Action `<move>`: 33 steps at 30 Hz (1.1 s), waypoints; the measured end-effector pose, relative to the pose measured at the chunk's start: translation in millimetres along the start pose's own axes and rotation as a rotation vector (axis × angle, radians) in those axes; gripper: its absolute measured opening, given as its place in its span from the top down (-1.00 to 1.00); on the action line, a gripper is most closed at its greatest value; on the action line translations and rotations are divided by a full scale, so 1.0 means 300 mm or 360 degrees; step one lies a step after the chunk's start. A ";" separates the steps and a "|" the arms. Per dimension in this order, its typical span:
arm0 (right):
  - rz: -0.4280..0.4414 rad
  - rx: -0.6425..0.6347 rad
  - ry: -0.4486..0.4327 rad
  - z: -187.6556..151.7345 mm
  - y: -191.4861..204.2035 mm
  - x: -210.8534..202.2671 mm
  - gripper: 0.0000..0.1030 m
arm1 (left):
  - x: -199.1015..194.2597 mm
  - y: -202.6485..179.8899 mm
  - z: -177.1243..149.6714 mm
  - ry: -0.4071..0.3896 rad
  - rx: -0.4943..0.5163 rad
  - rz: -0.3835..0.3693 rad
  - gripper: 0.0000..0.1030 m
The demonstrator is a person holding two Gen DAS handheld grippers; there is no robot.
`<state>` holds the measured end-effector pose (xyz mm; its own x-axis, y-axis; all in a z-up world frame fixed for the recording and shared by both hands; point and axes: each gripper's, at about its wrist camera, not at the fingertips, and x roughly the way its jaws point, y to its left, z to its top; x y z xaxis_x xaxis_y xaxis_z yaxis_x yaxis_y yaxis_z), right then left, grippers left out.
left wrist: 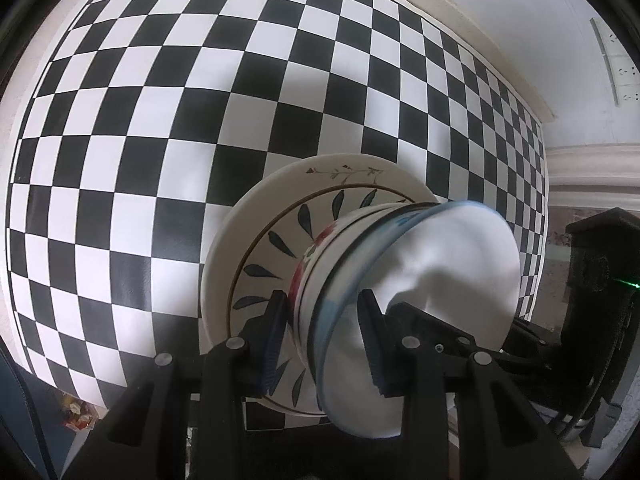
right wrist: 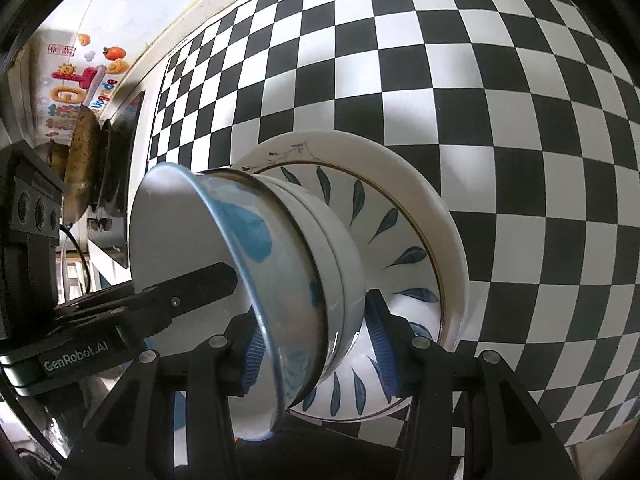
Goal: Organize plates and bowls
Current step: 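Lift the nested bowls with both grippers and carry them over the plate stack, then lower the nested bowls onto the center of the plate stack with both grippers, then open both grippers and raise them away from the bowls on the plates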
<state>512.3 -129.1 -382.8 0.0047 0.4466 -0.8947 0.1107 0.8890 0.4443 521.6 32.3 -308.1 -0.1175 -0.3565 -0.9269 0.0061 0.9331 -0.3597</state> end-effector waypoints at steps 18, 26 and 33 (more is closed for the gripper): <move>-0.0369 -0.0185 -0.0239 -0.048 0.084 -0.120 -0.92 | -0.128 0.079 -0.058 -0.0345 0.0048 0.0260 -0.88; -0.0586 -0.0279 -0.0449 -0.145 0.131 -0.243 -1.00 | -0.216 0.020 -0.150 -0.0522 0.0151 0.0401 -0.88; -0.0618 -0.0263 -0.0569 -0.276 0.156 -0.345 -1.00 | -0.295 -0.039 -0.273 -0.0693 0.0223 0.0435 -0.88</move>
<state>434.6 -125.2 -265.8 0.3350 0.0462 -0.9411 0.0143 0.9984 0.0541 450.6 56.8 -212.9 0.3297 -0.1159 -0.9369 0.1151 0.9900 -0.0820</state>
